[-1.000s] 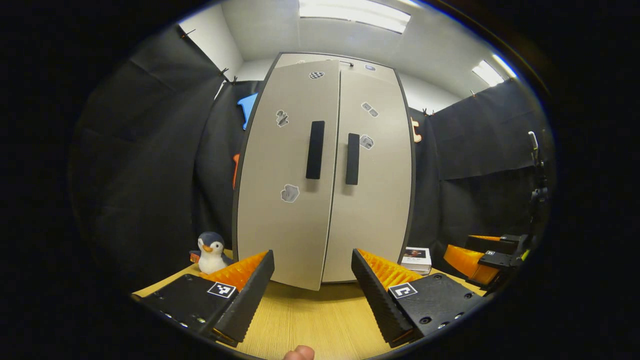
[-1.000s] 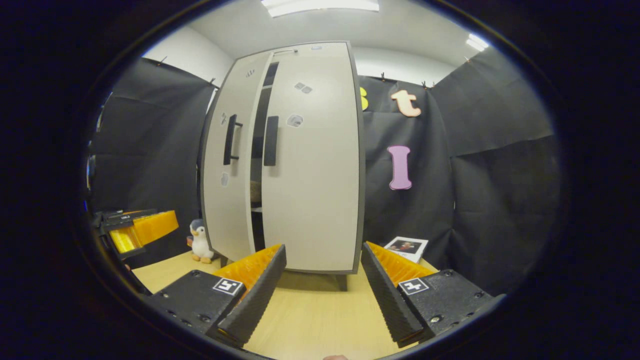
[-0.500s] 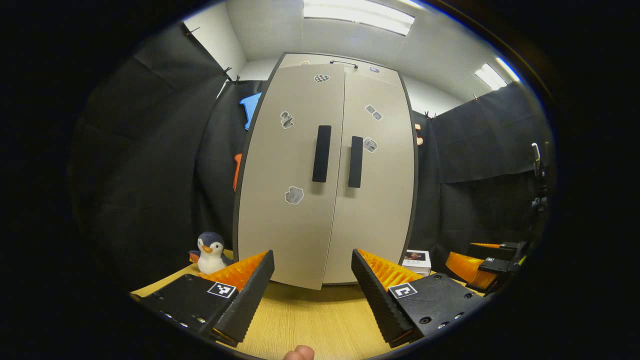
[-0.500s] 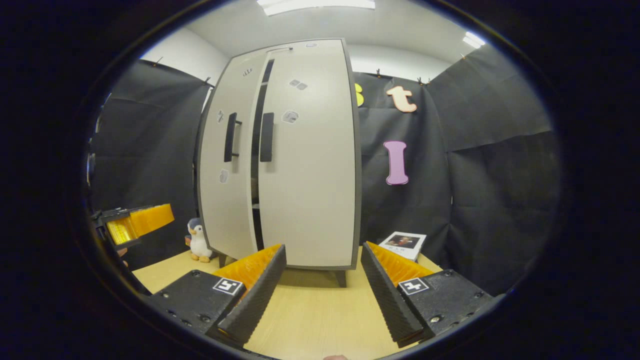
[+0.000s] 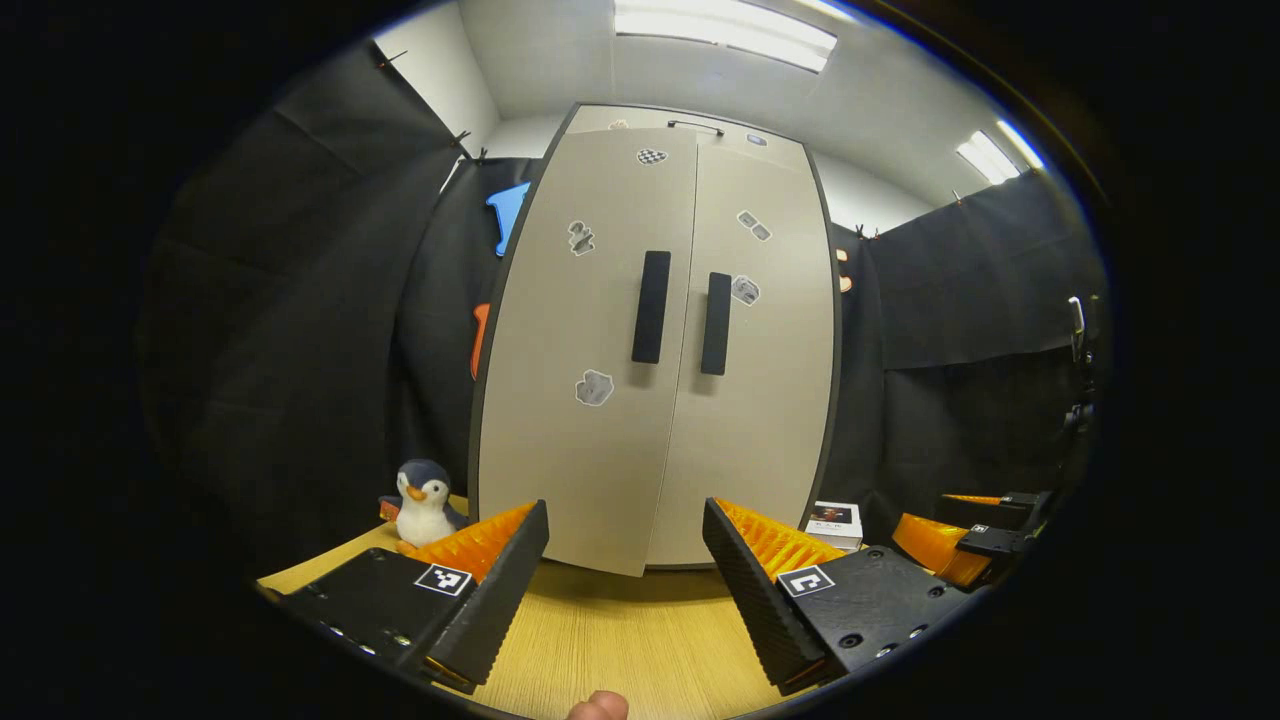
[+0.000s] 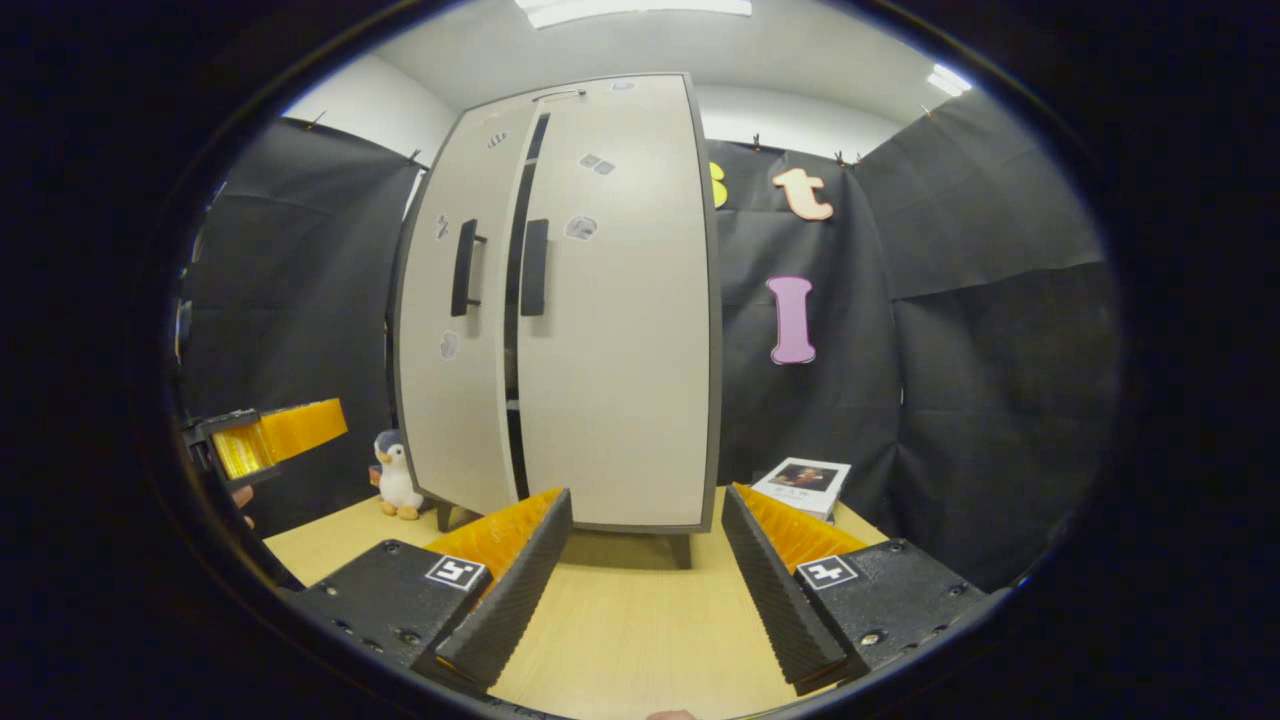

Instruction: Grab one shoe with the right hand and put it into the shoe cabinet, grab the other shoe with the left hand and put it into the shoe cabinet; then close the right door with the right hand and the left door with the left hand.

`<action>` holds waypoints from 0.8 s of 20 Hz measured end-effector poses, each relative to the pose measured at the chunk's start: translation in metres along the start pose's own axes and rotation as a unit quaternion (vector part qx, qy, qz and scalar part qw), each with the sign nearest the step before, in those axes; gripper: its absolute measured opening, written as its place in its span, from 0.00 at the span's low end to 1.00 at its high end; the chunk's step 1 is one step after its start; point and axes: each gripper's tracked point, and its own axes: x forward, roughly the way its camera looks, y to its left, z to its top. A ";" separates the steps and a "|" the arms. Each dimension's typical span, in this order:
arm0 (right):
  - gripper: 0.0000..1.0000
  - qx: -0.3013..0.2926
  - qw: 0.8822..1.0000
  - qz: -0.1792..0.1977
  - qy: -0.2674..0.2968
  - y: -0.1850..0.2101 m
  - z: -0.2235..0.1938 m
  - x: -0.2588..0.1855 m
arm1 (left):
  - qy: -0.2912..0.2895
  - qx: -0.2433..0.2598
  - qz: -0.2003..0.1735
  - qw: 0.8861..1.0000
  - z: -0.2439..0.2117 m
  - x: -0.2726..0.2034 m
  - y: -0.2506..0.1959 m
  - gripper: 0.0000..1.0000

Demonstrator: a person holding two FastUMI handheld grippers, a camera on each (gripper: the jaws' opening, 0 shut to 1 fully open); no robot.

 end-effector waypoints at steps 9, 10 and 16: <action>0.98 0.003 1.000 -0.002 -0.001 0.000 0.002 -0.003 | -0.001 0.003 -0.011 1.000 0.000 -0.003 -0.006 0.95; 0.98 0.003 1.000 -0.002 -0.002 -0.001 0.002 -0.004 | -0.002 0.002 -0.012 1.000 0.001 -0.002 -0.005 0.95; 0.98 0.008 1.000 -0.005 -0.003 -0.002 0.003 -0.006 | -0.002 0.005 -0.018 1.000 0.000 -0.003 -0.007 0.95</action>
